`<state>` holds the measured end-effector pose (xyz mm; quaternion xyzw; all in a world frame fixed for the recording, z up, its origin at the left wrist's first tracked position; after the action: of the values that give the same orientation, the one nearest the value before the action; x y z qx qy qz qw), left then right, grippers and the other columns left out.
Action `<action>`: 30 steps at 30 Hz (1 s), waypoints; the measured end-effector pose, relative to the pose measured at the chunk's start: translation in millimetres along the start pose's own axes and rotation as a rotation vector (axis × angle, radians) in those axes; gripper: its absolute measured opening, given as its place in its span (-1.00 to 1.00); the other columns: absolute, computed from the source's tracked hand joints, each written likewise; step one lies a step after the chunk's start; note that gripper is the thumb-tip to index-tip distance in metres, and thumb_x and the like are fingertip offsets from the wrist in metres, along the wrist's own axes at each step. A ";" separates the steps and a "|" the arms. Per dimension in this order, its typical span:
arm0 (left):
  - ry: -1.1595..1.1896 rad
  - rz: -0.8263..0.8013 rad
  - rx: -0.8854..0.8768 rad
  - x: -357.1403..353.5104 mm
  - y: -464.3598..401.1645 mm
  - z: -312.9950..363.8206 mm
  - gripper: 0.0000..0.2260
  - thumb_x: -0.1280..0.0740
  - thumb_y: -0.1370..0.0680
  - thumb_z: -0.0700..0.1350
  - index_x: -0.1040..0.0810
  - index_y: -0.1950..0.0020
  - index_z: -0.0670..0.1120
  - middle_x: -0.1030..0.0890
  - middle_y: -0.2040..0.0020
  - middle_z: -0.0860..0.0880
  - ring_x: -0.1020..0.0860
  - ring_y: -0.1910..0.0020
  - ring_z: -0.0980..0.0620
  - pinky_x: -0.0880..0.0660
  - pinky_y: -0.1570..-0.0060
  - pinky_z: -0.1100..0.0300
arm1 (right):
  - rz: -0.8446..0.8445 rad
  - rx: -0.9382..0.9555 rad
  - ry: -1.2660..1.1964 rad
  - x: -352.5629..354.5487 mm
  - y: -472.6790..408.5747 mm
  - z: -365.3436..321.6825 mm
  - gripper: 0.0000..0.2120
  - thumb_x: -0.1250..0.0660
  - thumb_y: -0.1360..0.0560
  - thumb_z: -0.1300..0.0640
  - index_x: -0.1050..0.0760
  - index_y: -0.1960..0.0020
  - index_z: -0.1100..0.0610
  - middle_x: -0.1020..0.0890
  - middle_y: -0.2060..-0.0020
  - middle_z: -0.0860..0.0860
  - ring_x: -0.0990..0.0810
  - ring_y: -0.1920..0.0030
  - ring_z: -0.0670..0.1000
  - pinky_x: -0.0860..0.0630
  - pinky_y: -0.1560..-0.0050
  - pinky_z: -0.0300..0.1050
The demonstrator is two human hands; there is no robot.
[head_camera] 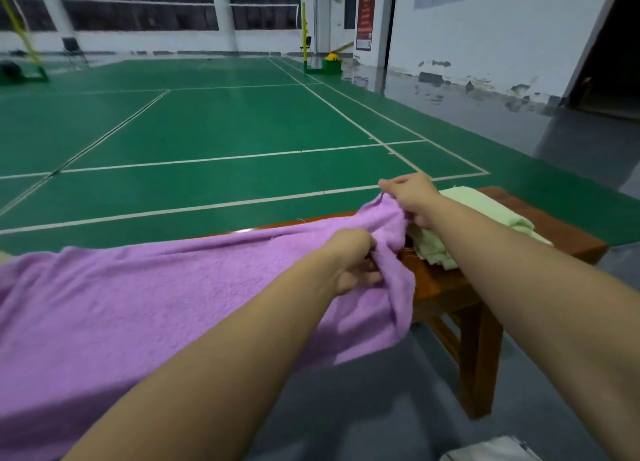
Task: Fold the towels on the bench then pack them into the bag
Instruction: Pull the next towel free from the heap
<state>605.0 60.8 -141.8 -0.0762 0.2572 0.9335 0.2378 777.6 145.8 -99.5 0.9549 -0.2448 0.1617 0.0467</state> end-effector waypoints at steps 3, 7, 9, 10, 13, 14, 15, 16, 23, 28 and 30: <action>-0.100 0.060 0.004 28.4 4.9 1.3 -0.82 -0.15 -0.64 -0.20 -0.54 0.02 -0.15 -0.60 0.26 -0.08 -0.55 0.21 -0.01 -0.55 0.22 0.18 | -0.074 -0.012 0.175 -6.9 4.3 -2.0 -0.55 -0.47 -0.52 -0.08 -0.62 -0.11 0.33 -0.65 0.32 0.05 -0.55 0.36 0.02 -0.47 0.29 -0.18; -0.366 0.060 -0.022 55.4 5.9 1.3 -0.57 -0.38 -0.57 0.17 -0.59 -0.23 -0.14 -0.72 -0.06 -0.11 -0.67 -0.06 -0.12 -0.60 -0.15 -0.01 | -0.167 -0.051 0.631 -12.3 18.1 -3.0 -0.28 -0.60 -0.34 -0.21 -0.54 -0.21 0.33 -0.60 0.00 0.16 -0.59 0.09 0.13 -0.47 0.18 -0.11; -0.506 0.060 -0.053 63.7 10.0 3.7 -0.52 -0.43 -0.52 0.24 -0.64 -0.17 -0.15 -0.73 0.01 -0.14 -0.70 0.02 -0.14 -0.65 -0.06 -0.05 | -0.159 -0.082 0.711 -10.5 22.0 -2.4 -0.32 -0.61 -0.37 -0.11 -0.52 -0.24 0.35 -0.58 -0.04 0.18 -0.57 0.04 0.16 -0.45 0.10 -0.09; -0.559 0.054 -0.090 65.7 13.8 7.0 -0.52 -0.42 -0.52 0.25 -0.66 -0.12 -0.17 -0.73 0.03 -0.18 -0.69 0.06 -0.13 -0.66 0.00 -0.04 | -0.126 -0.086 0.682 -7.9 19.8 -1.5 -0.36 -0.59 -0.40 -0.09 -0.52 -0.24 0.36 -0.59 -0.05 0.19 -0.56 0.05 0.16 -0.44 0.10 -0.09; -0.550 0.035 -0.214 71.2 27.9 17.8 -0.52 -0.39 -0.56 0.23 -0.68 -0.06 -0.21 -0.71 0.01 -0.26 -0.64 0.14 -0.12 -0.63 -0.01 -0.12 | -0.043 -0.145 0.298 -0.7 13.8 4.8 -0.44 -0.54 -0.46 -0.08 -0.53 -0.24 0.32 -0.66 -0.08 0.20 -0.63 0.08 0.15 -0.53 0.12 -0.07; -0.513 0.035 -0.242 74.5 31.9 20.9 -0.53 -0.38 -0.56 0.22 -0.69 -0.05 -0.21 -0.71 0.01 -0.25 -0.65 0.12 -0.12 -0.62 -0.06 -0.15 | -0.064 -0.202 0.116 -3.0 12.7 9.9 -0.51 -0.52 -0.48 -0.06 -0.55 -0.21 0.28 -0.69 -0.01 0.18 -0.67 0.16 0.12 -0.58 0.19 -0.08; -0.479 0.037 -0.259 76.9 35.7 23.3 -0.56 -0.39 -0.57 0.20 -0.71 -0.03 -0.20 -0.71 0.01 -0.24 -0.67 0.09 -0.13 -0.62 -0.11 -0.17 | -0.101 -0.268 -0.056 -8.1 15.0 13.6 -0.58 -0.50 -0.51 -0.05 -0.57 -0.17 0.25 -0.71 0.08 0.17 -0.68 0.26 0.10 -0.60 0.29 -0.09; -0.458 0.042 -0.272 79.3 38.4 25.4 -0.59 -0.39 -0.57 0.18 -0.72 -0.02 -0.19 -0.72 0.02 -0.22 -0.69 0.05 -0.15 -0.61 -0.12 -0.18 | -0.136 -0.328 -0.196 -13.1 18.4 15.7 -0.64 -0.47 -0.53 -0.04 -0.58 -0.12 0.24 -0.70 0.16 0.15 -0.68 0.33 0.09 -0.62 0.36 -0.08; -0.420 0.007 -0.231 71.3 39.4 17.1 -0.62 -0.35 -0.61 0.15 -0.69 -0.09 -0.17 -0.71 0.01 -0.24 -0.65 0.14 -0.16 -0.59 0.09 0.01 | 0.115 -0.370 -0.562 6.7 8.7 18.4 -0.76 -0.37 -0.62 0.08 -0.51 -0.07 0.28 -0.66 0.11 0.15 -0.68 0.25 0.10 -0.59 0.45 -0.08; -0.189 -0.014 -0.236 28.6 27.4 15.9 -0.63 -0.27 -0.68 0.04 -0.61 -0.16 -0.28 -0.59 0.14 -0.18 -0.50 0.30 -0.02 -0.46 0.28 0.19 | 0.348 -0.297 -0.564 47.9 0.9 14.2 -0.66 -0.34 -0.63 0.03 -0.47 -0.26 0.25 -0.64 -0.13 0.20 -0.68 0.11 0.12 -0.67 0.11 -0.01; -0.119 -0.062 -0.235 7.5 26.3 15.4 -0.64 -0.25 -0.69 0.03 -0.61 -0.18 -0.26 -0.65 0.08 -0.15 -0.56 0.20 -0.02 -0.51 0.16 0.17 | 0.344 -0.238 -0.548 57.8 -0.6 5.0 -0.70 -0.27 -0.66 0.01 -0.45 -0.25 0.21 -0.58 -0.25 0.17 -0.65 0.06 0.09 -0.64 0.06 -0.04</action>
<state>585.4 51.9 -118.9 -0.0560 0.1293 0.9523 0.2709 827.2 119.4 -85.1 0.8954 -0.4229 -0.1249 0.0621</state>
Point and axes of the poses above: each hand's wrist, its own y-axis away from the middle knuckle, its own x-axis out of the back of the hand, z = x × y, the point moved 9 cm from there along -y, towards the middle knuckle
